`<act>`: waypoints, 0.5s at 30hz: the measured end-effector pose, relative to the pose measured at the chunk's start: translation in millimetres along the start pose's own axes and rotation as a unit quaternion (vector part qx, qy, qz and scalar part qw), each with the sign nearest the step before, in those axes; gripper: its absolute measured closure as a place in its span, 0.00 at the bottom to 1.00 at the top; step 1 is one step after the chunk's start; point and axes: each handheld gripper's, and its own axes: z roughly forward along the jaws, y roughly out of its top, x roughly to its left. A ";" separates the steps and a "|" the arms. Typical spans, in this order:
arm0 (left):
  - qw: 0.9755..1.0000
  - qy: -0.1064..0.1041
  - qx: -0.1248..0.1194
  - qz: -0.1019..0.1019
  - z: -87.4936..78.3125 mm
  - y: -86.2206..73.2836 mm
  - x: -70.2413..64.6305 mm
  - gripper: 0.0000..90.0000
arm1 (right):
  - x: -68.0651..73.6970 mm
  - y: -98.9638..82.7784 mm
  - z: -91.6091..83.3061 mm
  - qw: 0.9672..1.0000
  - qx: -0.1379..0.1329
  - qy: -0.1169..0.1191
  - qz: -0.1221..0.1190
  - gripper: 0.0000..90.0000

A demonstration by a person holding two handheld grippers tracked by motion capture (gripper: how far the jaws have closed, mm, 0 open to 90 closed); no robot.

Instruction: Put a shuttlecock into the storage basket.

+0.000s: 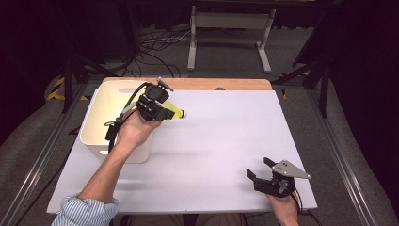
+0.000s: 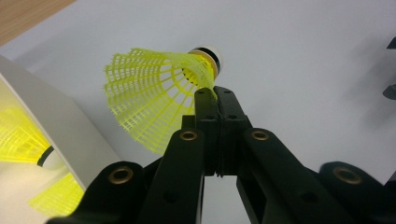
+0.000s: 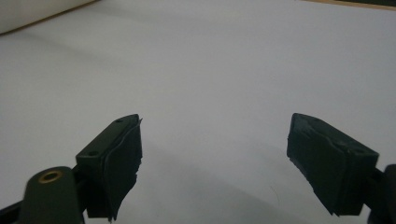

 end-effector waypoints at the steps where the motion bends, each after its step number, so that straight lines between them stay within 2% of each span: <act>1: 1.000 -0.001 -0.001 -0.001 -0.4 -0.1 0.0 1.00 | 0.0 0.0 -0.1 1.000 0.000 0.000 0.000 0.21; 15: 1.000 0.005 -0.008 -0.005 -9.9 -2.1 4.6 1.00 | 0.0 0.0 0.0 1.000 0.000 0.000 0.000 0.21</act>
